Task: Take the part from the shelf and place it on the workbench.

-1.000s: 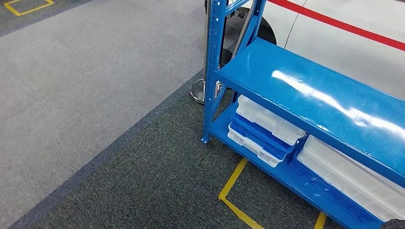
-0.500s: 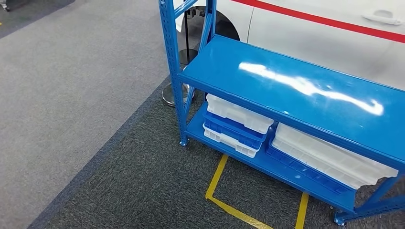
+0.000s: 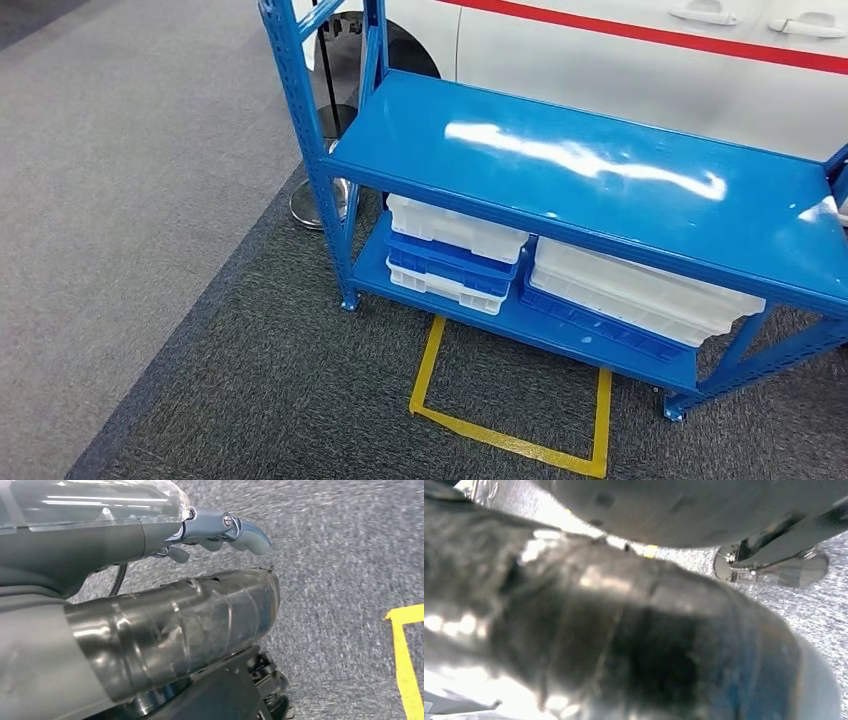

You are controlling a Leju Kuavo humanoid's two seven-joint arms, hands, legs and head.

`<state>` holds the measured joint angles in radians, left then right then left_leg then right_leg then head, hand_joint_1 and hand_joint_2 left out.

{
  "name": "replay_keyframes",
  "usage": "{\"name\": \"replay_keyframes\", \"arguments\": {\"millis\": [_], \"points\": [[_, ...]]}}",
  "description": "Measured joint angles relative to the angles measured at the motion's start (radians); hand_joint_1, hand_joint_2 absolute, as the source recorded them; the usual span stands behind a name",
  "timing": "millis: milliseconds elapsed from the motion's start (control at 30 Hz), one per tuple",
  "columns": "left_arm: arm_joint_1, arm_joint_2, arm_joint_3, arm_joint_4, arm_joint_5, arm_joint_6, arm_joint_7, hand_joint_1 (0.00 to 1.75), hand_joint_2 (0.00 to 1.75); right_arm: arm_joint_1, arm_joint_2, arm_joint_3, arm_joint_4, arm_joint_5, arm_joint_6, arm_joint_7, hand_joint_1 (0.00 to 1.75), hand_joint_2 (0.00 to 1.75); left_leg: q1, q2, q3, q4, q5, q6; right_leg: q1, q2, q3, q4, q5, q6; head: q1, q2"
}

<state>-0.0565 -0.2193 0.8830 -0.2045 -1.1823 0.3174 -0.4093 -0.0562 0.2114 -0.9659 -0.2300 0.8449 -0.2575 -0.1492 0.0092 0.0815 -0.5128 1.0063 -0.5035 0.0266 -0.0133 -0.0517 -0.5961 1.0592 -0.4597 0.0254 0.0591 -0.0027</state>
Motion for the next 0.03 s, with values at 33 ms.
{"name": "replay_keyframes", "arguments": {"millis": [33], "points": [[0.0, 0.0, 0.0, 0.0, 0.0, 0.0, 0.0, 0.0, 0.0, -0.001, 0.0, 0.0, 0.0, 0.0, 0.0, 0.0, 0.0, 0.0, -0.002, 0.004, 0.001, 0.0, -0.002, -0.004, 0.003, -0.011, 0.01, -0.02, 0.002, -0.004, 0.0, 0.0]]}}
